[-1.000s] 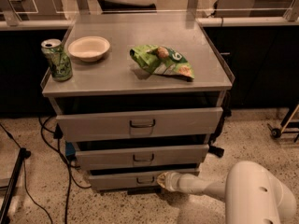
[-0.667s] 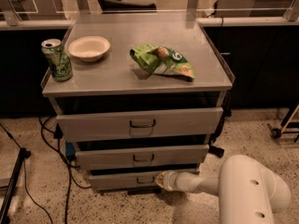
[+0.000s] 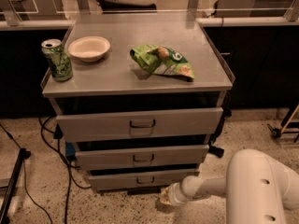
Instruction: Close bottom drawer
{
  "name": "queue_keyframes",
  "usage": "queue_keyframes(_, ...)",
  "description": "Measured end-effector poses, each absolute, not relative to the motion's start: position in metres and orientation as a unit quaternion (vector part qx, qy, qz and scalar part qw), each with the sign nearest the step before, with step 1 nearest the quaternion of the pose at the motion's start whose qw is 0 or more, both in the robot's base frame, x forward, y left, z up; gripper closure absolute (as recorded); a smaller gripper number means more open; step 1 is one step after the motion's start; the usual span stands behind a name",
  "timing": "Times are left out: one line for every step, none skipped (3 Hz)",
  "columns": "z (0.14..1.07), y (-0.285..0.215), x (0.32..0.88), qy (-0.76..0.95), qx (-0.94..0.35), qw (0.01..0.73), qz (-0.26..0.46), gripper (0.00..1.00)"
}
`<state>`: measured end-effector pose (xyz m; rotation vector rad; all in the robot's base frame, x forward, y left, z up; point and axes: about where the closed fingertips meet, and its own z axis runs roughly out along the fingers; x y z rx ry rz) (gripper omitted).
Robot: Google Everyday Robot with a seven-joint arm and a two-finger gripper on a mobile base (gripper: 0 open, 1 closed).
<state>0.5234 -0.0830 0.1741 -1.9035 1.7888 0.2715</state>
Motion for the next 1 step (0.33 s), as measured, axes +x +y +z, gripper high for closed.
queue_keyframes(0.1715, -0.1054, 0.4609, 0.667, -0.697, 0.206, 0.162, 1.00)
